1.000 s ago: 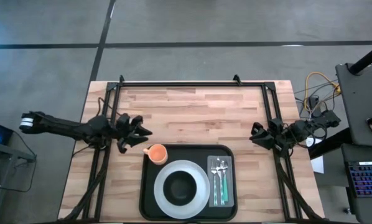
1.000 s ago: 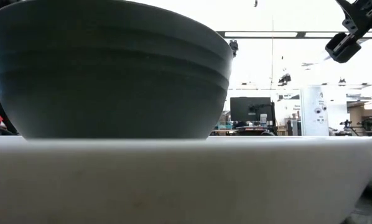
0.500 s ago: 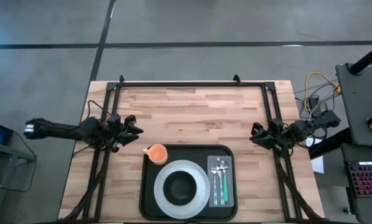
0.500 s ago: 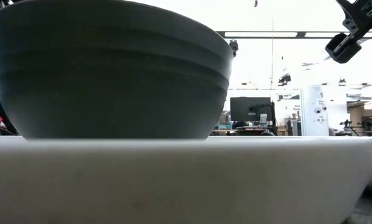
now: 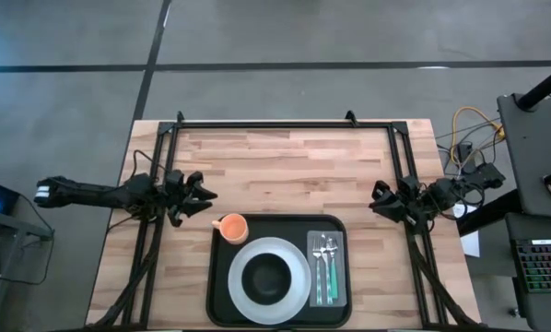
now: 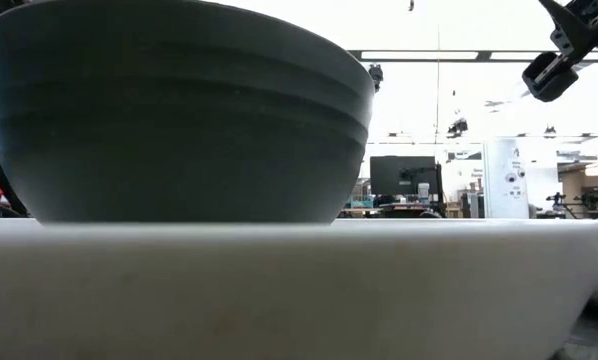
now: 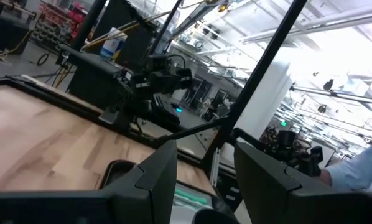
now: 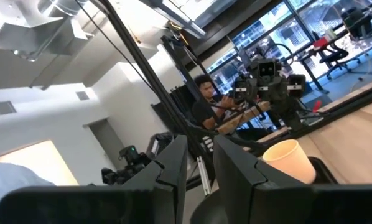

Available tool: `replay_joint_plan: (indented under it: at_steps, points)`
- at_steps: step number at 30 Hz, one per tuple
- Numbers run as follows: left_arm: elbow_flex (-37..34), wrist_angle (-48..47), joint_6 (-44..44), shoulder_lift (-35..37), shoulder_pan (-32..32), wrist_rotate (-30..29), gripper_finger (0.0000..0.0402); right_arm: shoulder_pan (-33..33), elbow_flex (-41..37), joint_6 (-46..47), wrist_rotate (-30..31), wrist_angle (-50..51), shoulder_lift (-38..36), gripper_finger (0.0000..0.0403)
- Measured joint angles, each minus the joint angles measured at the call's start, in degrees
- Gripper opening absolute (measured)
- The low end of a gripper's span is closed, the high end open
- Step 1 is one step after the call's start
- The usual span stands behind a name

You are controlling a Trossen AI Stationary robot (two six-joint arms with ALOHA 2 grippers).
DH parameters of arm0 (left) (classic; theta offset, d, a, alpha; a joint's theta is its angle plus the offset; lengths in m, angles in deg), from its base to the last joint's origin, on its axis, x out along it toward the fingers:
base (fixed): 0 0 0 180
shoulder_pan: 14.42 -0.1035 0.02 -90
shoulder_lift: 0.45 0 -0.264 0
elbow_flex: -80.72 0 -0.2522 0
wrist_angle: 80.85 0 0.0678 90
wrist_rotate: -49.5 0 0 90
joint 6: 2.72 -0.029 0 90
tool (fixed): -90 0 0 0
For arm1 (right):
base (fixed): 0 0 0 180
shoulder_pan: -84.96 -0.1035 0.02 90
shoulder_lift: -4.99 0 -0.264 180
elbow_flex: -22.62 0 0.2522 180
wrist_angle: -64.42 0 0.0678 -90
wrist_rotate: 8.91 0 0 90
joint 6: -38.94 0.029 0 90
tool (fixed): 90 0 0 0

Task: Set up tray
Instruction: Return to Home Position

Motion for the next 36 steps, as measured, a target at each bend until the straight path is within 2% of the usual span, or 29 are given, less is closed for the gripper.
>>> replay_joint_plan:
  at_steps: [16, 26, 33, 36]
  points:
    - [0.0, -0.9, 0.1, -3.4, 0.0, 0.0, 0.0141, 0.0, 0.0, -0.1, 0.1, 0.0, 0.6, 0.0068]
    - [0.0, -8.9, 0.1, 11.3, 0.0, 0.0, 0.0141, 0.0, 0.0, -0.1, 0.1, 1.2, 0.1, 0.0068]
    - [-0.1, -9.4, 0.1, 20.8, 0.0, 0.1, 0.0141, 0.0, 0.0, -0.1, 0.1, 1.1, -0.6, 0.0068]
    - [-0.1, -9.5, 0.1, 21.5, -0.2, 0.0, 0.0141, 0.0, 0.0, -0.1, 0.0, 1.5, -0.6, 0.0068]
